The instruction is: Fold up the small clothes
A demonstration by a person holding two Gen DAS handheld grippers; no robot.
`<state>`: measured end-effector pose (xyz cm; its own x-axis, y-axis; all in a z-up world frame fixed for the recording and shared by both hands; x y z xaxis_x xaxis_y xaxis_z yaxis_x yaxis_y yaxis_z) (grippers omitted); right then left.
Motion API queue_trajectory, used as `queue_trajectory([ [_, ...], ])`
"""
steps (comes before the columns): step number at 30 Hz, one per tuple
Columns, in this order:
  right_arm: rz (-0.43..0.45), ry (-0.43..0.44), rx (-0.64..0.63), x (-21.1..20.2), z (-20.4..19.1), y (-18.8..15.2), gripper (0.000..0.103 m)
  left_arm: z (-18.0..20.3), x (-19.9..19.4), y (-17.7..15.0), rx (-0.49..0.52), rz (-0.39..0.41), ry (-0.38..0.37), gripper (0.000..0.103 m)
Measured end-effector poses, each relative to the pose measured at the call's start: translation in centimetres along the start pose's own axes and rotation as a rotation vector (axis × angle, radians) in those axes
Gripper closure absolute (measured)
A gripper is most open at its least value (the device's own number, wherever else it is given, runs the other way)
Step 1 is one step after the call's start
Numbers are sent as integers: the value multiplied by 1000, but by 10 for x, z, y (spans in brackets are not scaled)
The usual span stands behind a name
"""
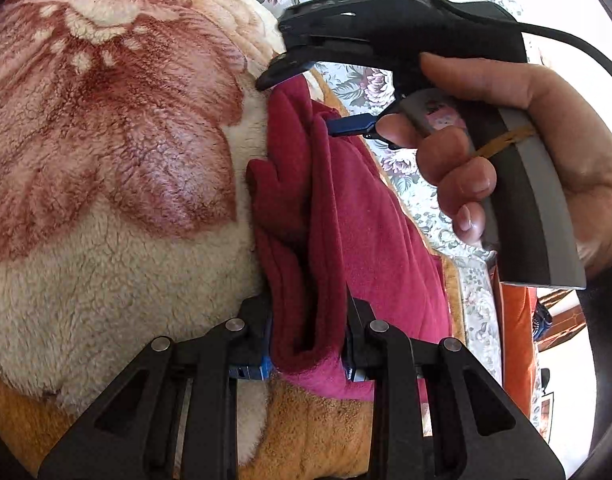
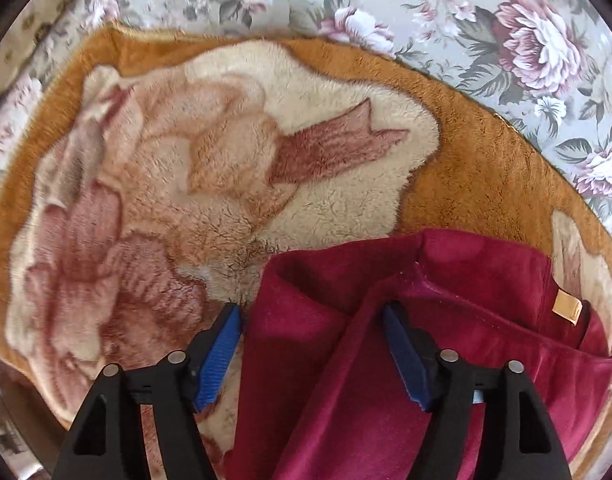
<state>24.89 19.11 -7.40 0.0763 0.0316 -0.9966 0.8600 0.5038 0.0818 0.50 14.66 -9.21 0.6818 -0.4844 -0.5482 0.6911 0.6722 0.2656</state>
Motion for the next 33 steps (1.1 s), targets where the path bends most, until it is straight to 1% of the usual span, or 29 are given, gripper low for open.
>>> queue_trajectory([
  [1, -3, -9, -11, 0, -1, 0, 28, -1, -1, 0, 0, 0, -1, 78],
  [2, -1, -6, -7, 0, 0, 1, 33, -1, -1, 0, 0, 0, 0, 78],
  [3, 4, 3, 8, -2, 7, 0, 44, 0, -1, 0, -1, 0, 0, 78],
  [4, 8, 26, 16, -5, 14, 0, 50, 0, -1, 1, -1, 1, 0, 78],
  [6, 27, 90, 39, -13, 31, -3, 83, 1, -2, 1, 1, 3, -7, 78],
  [7, 47, 143, 59, -19, 42, -6, 86, 1, -3, 1, 8, -1, -12, 80],
  [8, 67, 175, 69, -24, 51, -9, 88, 2, -4, 3, 15, -8, -9, 86],
  [9, 83, 207, 84, -28, 59, -13, 89, 4, -4, 3, 24, -19, -6, 89],
  [10, 110, 249, 105, -35, 68, -17, 89, 8, -7, 4, 44, -25, -8, 89],
  [12, 159, 311, 134, -52, 85, -26, 90, 19, -16, 3, 81, -13, -15, 90],
  [15, 229, 372, 168, -81, 113, -42, 90, 43, -27, 0, 172, 28, 19, 90],
  [16, 253, 380, 174, -91, 124, -49, 90, 49, -28, -2, 195, 35, 22, 90],
  [17, 269, 383, 181, -97, 125, -52, 90, 59, -29, -4, 227, 42, 27, 90],
  [19, 309, 387, 192, -112, 139, -71, 90, 81, -28, -12, 308, 52, 49, 90],
  [21, 348, 380, 217, -121, 159, -90, 94, 102, -25, -23, 379, 45, 40, 90],
  [23, 374, 378, 243, -133, 192, -113, 95, 125, -17, -37, 435, 28, 37, 90],
  [24, 380, 382, 248, -139, 205, -123, 95, 132, -12, -44, 453, 14, 26, 90],
  [27, 407, 399, 274, -148, 250, -155, 95, 170, 8, -75, 530, -36, 10, 90],
  [31, 415, 398, 314, -145, 303, -191, 95, 212, 36, -112, 640, -102, 2, 90],
  [33, 409, 398, 337, -138, 319, -203, 95, 229, 48, -132, 684, -138, -7, 90],
])
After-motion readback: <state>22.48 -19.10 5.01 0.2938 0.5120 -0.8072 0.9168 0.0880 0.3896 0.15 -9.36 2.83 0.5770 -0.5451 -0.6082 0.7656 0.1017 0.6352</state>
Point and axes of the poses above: each gripper's, at about its wrist camera, not at the fingertips, and x roughly the way its jaws point, z to its right, y to its top, the point moved 3 cm from there along x, roughly the way its jaws point, and after that the axes turned 4 degrees about -x, right-handed, at the moved point
